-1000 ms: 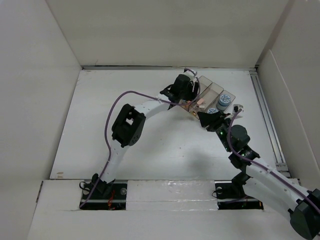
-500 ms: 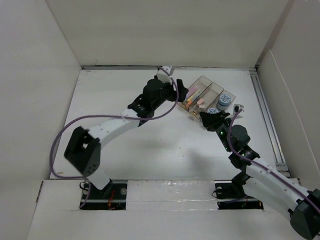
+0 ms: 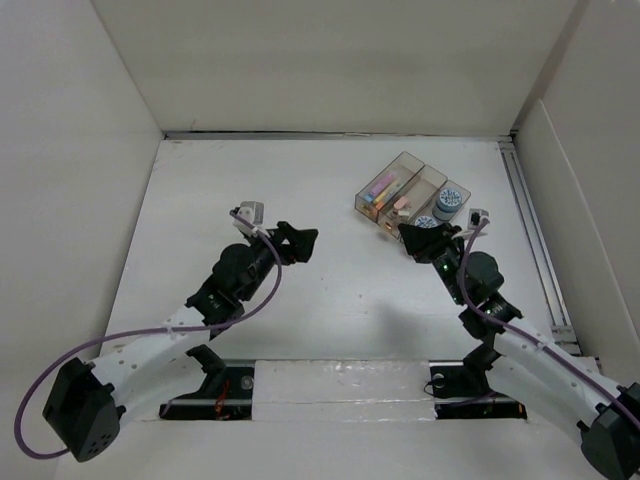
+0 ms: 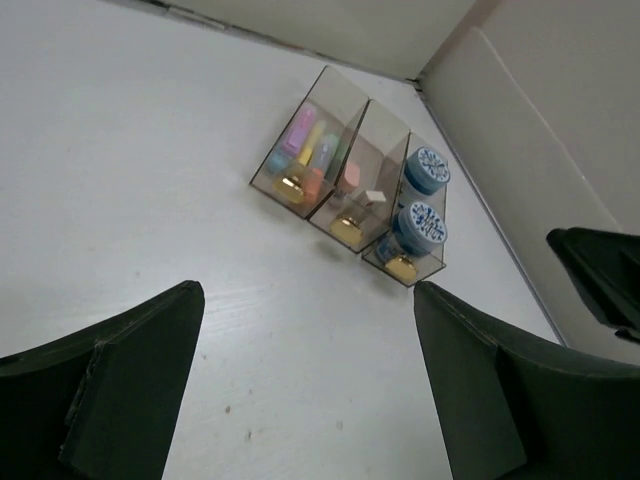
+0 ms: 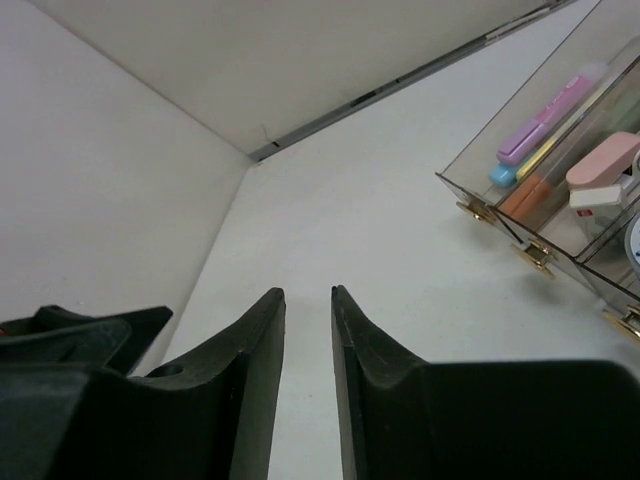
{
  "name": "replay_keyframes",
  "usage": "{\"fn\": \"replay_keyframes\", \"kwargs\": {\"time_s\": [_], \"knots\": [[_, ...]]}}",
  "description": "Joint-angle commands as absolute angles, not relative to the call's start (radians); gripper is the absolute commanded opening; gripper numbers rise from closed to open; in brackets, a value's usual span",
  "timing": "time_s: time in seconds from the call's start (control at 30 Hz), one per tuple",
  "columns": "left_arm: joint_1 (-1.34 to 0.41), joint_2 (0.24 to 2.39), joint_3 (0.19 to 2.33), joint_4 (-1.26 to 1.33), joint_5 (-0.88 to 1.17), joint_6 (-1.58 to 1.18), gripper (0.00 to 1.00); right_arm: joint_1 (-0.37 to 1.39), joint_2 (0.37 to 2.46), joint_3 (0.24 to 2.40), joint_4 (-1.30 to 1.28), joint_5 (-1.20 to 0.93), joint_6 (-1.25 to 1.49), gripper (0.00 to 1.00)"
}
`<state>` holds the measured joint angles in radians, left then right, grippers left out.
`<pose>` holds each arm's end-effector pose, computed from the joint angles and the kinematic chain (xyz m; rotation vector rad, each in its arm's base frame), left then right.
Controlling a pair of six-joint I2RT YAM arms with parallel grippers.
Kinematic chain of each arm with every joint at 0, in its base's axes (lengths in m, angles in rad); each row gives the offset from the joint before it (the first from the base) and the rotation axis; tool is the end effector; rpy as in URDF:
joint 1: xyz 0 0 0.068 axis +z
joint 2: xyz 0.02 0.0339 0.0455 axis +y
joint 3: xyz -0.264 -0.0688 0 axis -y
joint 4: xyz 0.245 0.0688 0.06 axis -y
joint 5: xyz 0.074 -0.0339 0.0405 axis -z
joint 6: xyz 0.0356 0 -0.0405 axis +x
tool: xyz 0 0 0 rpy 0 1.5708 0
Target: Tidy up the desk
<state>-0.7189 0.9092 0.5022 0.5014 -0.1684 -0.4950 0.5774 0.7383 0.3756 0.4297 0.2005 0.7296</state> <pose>0.1658 -0.1372 0.2902 0.0299 1.5372 -0.8536 0.1578 0.0943 0.2676 0.2866 1.5463 0.8917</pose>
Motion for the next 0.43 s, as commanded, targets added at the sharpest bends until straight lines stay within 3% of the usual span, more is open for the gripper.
{"fn": "replay_keyframes", "kwargs": {"time_s": [0.0,0.13,0.4], "knots": [[-0.716,0.804,0.447,0.469,-0.222,-0.569,0.81,0.586,0.703,0.368,0.502,0.187,0.736,0.31],[-0.716,0.723,0.381,0.443,-0.222,-0.600,0.79,0.586,0.692,0.382,0.477,0.178,0.735,0.39],[-0.716,0.680,0.391,0.408,-0.216,-0.604,0.79,0.595,0.658,0.410,0.414,0.160,0.727,0.44]]}}
